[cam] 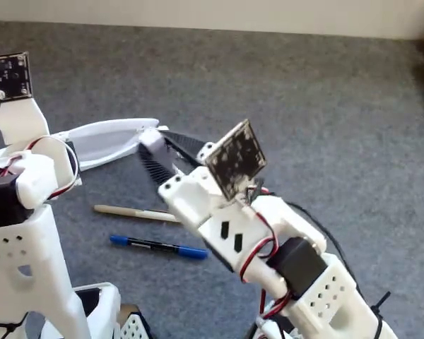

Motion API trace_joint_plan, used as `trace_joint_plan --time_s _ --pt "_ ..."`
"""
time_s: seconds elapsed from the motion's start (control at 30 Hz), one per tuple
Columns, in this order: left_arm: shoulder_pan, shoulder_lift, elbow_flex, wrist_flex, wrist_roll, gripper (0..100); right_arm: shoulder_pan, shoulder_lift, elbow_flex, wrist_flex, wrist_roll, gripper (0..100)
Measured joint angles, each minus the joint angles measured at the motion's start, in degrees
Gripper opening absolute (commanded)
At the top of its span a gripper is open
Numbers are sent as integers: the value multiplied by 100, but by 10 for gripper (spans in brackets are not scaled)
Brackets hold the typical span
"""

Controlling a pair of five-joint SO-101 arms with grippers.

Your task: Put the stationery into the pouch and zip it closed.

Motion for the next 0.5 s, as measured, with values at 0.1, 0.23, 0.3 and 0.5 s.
trace_joint_plan --time_s 0.1,0.23,0.3,0.5 --pt "0 0 0 0 0 7 -246 0 0 -589 0 5" --pt "0 0 0 0 0 7 -334 0 18 -1222 0 5" --pt "0 0 0 0 0 7 -334 -9 158 -1714 0 5" --pt "0 0 0 0 0 7 -343 352 1046 -3341 0 5"
